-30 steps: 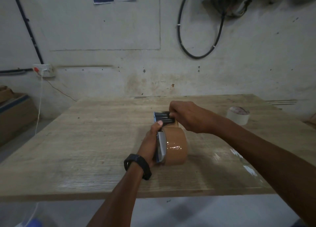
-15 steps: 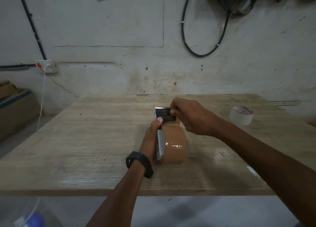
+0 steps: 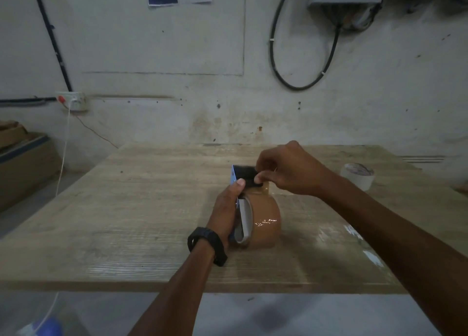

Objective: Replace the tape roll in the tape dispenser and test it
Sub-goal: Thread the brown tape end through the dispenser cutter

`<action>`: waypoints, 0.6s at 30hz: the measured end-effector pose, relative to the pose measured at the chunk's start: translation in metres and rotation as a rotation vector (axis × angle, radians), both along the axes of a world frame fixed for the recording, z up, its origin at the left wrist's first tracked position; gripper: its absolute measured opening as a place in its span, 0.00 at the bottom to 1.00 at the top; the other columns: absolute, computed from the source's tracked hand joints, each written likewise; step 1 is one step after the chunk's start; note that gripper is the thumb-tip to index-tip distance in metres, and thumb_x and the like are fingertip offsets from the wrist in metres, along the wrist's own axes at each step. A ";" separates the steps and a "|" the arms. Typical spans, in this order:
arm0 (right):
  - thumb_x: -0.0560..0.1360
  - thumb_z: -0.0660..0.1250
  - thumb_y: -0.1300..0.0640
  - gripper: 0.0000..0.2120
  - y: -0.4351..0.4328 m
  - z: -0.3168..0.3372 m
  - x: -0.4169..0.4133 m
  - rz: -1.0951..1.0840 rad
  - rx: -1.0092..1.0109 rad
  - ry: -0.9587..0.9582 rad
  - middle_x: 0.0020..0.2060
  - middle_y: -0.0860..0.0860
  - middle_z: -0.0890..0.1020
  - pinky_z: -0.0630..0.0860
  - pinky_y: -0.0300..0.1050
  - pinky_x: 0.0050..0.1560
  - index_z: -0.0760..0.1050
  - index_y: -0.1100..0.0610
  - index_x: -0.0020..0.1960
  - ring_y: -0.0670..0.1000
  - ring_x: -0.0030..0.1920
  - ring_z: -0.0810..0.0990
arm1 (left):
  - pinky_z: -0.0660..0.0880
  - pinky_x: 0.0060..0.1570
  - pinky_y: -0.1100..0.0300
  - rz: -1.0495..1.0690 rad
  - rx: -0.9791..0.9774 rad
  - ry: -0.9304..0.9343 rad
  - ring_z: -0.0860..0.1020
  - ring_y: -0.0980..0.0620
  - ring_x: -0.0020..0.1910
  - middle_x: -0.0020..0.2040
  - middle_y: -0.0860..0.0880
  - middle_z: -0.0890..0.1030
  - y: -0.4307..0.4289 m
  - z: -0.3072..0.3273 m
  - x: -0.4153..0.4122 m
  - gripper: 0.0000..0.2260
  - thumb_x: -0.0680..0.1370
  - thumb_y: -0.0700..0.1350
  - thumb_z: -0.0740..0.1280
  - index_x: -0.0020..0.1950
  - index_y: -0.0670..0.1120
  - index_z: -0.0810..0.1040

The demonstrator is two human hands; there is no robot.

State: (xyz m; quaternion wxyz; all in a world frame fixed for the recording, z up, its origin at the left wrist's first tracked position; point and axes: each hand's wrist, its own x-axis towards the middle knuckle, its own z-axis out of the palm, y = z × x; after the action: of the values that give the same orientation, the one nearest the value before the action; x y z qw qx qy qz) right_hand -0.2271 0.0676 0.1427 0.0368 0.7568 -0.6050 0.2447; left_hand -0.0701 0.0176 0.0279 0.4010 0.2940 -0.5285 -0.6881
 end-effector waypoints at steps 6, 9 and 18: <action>0.72 0.77 0.60 0.06 -0.005 0.007 0.006 -0.041 0.065 0.071 0.36 0.53 0.87 0.82 0.40 0.39 0.86 0.58 0.49 0.45 0.33 0.83 | 0.77 0.59 0.36 0.037 -0.033 -0.005 0.83 0.36 0.55 0.54 0.39 0.86 0.003 0.002 -0.001 0.21 0.74 0.65 0.66 0.56 0.51 0.82; 0.74 0.76 0.59 0.04 -0.006 0.011 0.006 -0.046 0.122 0.109 0.32 0.49 0.84 0.76 0.31 0.33 0.86 0.58 0.49 0.41 0.29 0.81 | 0.78 0.58 0.37 0.038 -0.048 -0.007 0.83 0.36 0.53 0.52 0.40 0.86 0.003 0.004 -0.001 0.18 0.74 0.63 0.65 0.54 0.53 0.83; 0.78 0.71 0.57 0.10 -0.008 0.010 0.018 -0.119 0.087 0.330 0.42 0.55 0.83 0.83 0.46 0.43 0.84 0.58 0.58 0.48 0.33 0.77 | 0.76 0.60 0.34 0.057 -0.087 -0.027 0.83 0.37 0.55 0.55 0.40 0.85 0.001 0.003 -0.003 0.23 0.71 0.68 0.64 0.58 0.56 0.82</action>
State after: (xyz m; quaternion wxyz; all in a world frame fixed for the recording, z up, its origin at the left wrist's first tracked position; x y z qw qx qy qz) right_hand -0.2087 0.0597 0.1524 0.1172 0.7504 -0.6445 0.0883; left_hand -0.0729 0.0191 0.0309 0.4257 0.3006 -0.5548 -0.6485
